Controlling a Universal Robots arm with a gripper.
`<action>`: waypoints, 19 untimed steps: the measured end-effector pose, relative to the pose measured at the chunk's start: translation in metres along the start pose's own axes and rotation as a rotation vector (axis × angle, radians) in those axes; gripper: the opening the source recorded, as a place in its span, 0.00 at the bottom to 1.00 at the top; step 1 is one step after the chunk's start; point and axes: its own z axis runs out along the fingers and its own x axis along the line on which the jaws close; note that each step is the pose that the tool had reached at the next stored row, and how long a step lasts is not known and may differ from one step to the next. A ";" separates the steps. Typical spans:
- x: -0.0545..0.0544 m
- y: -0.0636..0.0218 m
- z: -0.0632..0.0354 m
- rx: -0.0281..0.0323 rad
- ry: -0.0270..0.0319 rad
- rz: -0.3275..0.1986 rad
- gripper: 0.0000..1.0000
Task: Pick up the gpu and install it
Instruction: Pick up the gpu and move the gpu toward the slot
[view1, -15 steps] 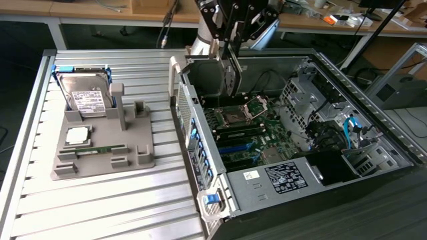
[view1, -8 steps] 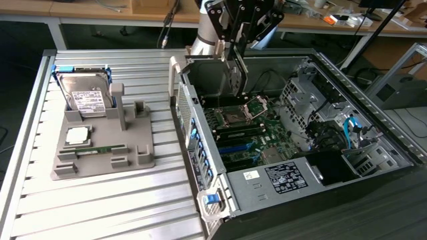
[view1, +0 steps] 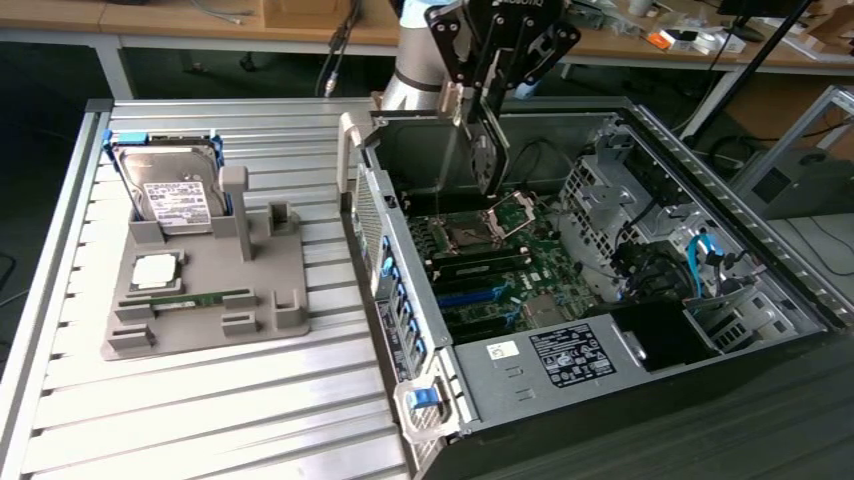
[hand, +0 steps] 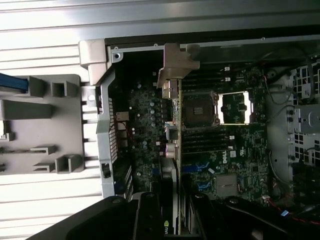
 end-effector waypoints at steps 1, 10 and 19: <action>-0.002 0.0001 0.0002 0.0008 0.0000 0.000 0.27; -0.014 0.0007 0.0021 0.0070 -0.0005 0.000 0.27; -0.027 0.0012 0.0052 0.0150 -0.0012 0.000 0.27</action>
